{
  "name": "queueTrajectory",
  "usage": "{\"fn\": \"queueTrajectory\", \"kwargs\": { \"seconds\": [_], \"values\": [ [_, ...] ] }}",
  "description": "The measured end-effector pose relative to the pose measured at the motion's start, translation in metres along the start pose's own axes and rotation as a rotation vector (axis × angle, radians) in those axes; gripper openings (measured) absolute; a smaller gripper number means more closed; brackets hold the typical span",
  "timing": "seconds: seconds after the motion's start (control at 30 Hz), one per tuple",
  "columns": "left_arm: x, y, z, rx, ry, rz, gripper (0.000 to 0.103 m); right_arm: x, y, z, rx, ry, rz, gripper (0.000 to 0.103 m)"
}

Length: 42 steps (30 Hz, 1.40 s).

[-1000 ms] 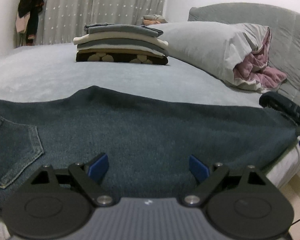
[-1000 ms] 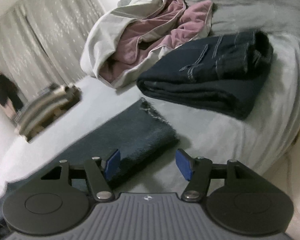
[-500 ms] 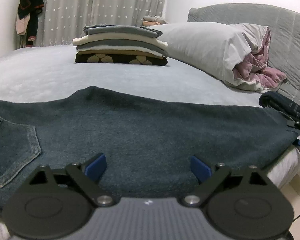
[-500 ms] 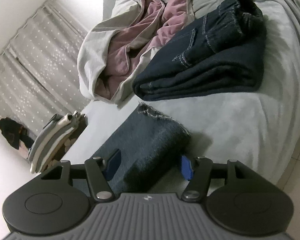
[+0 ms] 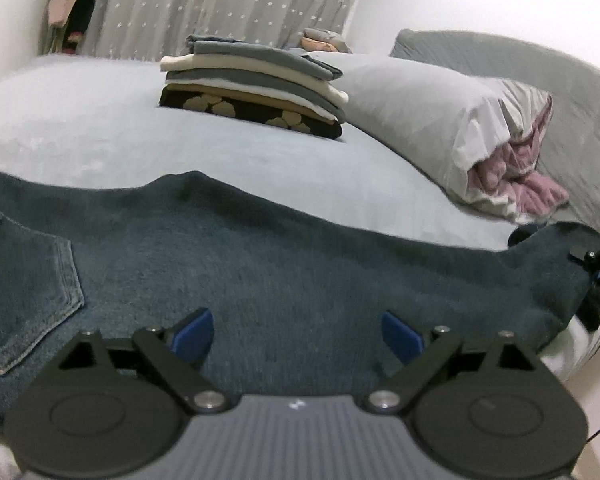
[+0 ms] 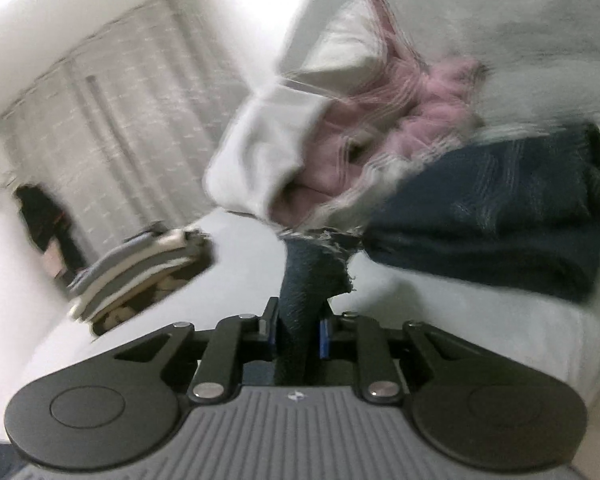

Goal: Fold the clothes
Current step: 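Grasp the leg hem with the right tool and lift it, then grasp the hem with the left tool while the right tool holds it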

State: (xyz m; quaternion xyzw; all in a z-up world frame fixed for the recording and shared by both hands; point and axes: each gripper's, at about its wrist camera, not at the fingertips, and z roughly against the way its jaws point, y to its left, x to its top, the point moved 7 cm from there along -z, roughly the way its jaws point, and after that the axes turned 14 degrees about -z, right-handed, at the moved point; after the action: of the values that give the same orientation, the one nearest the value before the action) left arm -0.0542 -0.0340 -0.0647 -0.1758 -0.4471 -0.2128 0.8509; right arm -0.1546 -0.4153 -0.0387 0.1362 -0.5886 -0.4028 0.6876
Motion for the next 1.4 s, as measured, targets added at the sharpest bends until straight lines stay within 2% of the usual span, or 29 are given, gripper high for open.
{"fn": "queueTrajectory", "kwargs": {
  "seconds": [0.17, 0.37, 0.53, 0.73, 0.93, 1.13, 1.2, 1.3, 1.37, 1.4],
  "values": [
    [0.004, 0.007, 0.002, -0.042, -0.012, 0.085, 0.092, -0.001, 0.061, 0.007, 0.103, 0.004, 0.154, 0.020],
    [0.012, 0.015, 0.006, -0.099, -0.037, 0.155, 0.091, -0.024, 0.122, 0.014, 0.216, 0.045, 0.317, 0.020],
    [0.019, 0.025, 0.010, -0.208, -0.094, 0.283, 0.091, -0.059, 0.170, 0.018, 0.310, 0.104, 0.458, 0.020],
    [0.020, 0.041, 0.010, -0.356, -0.162, 0.491, 0.091, -0.130, 0.214, 0.016, 0.378, 0.224, 0.674, 0.020],
    [0.005, 0.051, 0.003, -0.386, -0.146, 0.579, 0.091, -0.209, 0.224, 0.011, 0.402, 0.375, 0.850, 0.020],
    [0.003, 0.052, 0.002, -0.387, -0.130, 0.575, 0.091, -0.253, 0.214, 0.012, 0.376, 0.413, 0.943, 0.030],
    [0.004, 0.051, 0.000, -0.384, -0.112, 0.562, 0.091, -0.253, 0.216, 0.018, 0.380, 0.402, 0.969, 0.033],
    [0.006, 0.051, -0.003, -0.371, -0.078, 0.557, 0.090, -0.249, 0.221, 0.028, 0.398, 0.386, 0.983, 0.043],
    [0.006, 0.052, -0.006, -0.363, -0.052, 0.559, 0.088, -0.248, 0.223, 0.032, 0.415, 0.377, 0.989, 0.043],
    [0.006, 0.052, -0.007, -0.357, -0.038, 0.560, 0.088, -0.249, 0.223, 0.033, 0.425, 0.376, 0.993, 0.033]
  ]
}}
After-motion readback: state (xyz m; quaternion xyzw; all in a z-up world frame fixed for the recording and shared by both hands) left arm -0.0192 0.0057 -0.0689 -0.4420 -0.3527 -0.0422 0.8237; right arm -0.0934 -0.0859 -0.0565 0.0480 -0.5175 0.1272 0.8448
